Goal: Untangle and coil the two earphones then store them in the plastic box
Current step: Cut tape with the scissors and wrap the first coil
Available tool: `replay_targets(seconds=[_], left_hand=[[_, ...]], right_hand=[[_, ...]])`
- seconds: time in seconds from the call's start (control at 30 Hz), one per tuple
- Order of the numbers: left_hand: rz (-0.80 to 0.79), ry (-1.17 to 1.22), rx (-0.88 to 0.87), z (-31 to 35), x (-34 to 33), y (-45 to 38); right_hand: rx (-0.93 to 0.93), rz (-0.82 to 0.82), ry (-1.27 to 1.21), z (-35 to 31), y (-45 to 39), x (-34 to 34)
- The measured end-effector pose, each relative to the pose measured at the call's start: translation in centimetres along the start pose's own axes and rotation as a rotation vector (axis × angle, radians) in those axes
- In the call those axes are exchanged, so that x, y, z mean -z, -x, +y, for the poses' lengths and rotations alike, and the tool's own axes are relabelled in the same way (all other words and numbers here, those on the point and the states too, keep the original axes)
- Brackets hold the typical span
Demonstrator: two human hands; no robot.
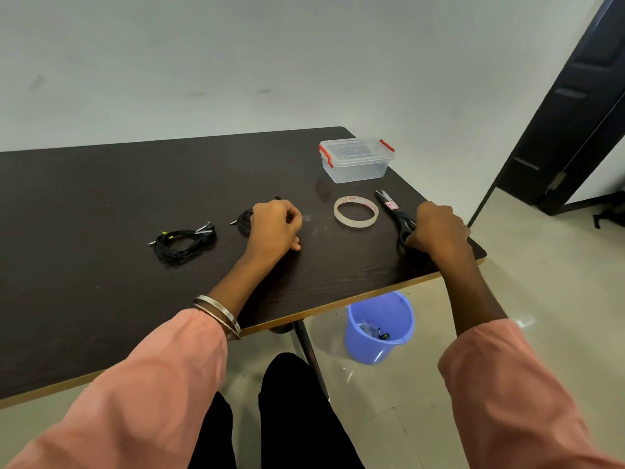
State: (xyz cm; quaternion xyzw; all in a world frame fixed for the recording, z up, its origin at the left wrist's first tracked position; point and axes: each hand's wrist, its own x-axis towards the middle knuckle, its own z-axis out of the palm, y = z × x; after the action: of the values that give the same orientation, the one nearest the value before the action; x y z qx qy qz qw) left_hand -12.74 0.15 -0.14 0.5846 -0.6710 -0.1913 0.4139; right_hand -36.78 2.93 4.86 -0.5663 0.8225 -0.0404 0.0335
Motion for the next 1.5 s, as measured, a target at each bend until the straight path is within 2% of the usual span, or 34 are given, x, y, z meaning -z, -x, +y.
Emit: replay_targets(seconds=[0.13, 0.27, 0.43, 0.5, 0.6, 0.7, 0.83, 1.07, 1.5], left_hand=[[-0.05, -0.151, -0.108, 0.6, 0.4, -0.9], [-0.08, -0.223, -0.146, 0.5, 0.4, -1.4], [-0.051, -0.267, -0.213, 0.3, 0.4, -1.8], [-0.039, -0.315, -0.256, 0.2, 0.2, -2.1], [-0.015, -0.37, -0.287, 0.2, 0.1, -2.4], [-0.007, -0.414, -0.303, 0.3, 0.2, -2.4], [0.009, -0.457, -0.343, 0.3, 0.2, -2.4], [-0.012, -0.511, -0.382, 0.4, 0.3, -2.2], [-0.033, -0.579, -0.403, 0.3, 0.3, -1.5]], right_hand=[[0.105, -0.021, 0.016, -0.6, 0.2, 0.3], [0.105, -0.028, -0.094, -0.8, 0.2, 0.7], [0.224, 0.146, -0.203, -1.0, 1.1, 1.8], [0.323, 0.126, -0.21, -1.1, 2.1, 3.1], [0.449, 0.036, -0.114, -1.2, 3.9, 4.5], [0.517, 0.047, -0.005, -1.5, 5.1, 5.0], [0.543, 0.117, 0.167, -1.7, 5.9, 5.2], [0.615, 0.18, 0.325, -3.9, 6.4, 4.6], [0.635, 0.251, 0.464, -6.8, 6.5, 4.5]])
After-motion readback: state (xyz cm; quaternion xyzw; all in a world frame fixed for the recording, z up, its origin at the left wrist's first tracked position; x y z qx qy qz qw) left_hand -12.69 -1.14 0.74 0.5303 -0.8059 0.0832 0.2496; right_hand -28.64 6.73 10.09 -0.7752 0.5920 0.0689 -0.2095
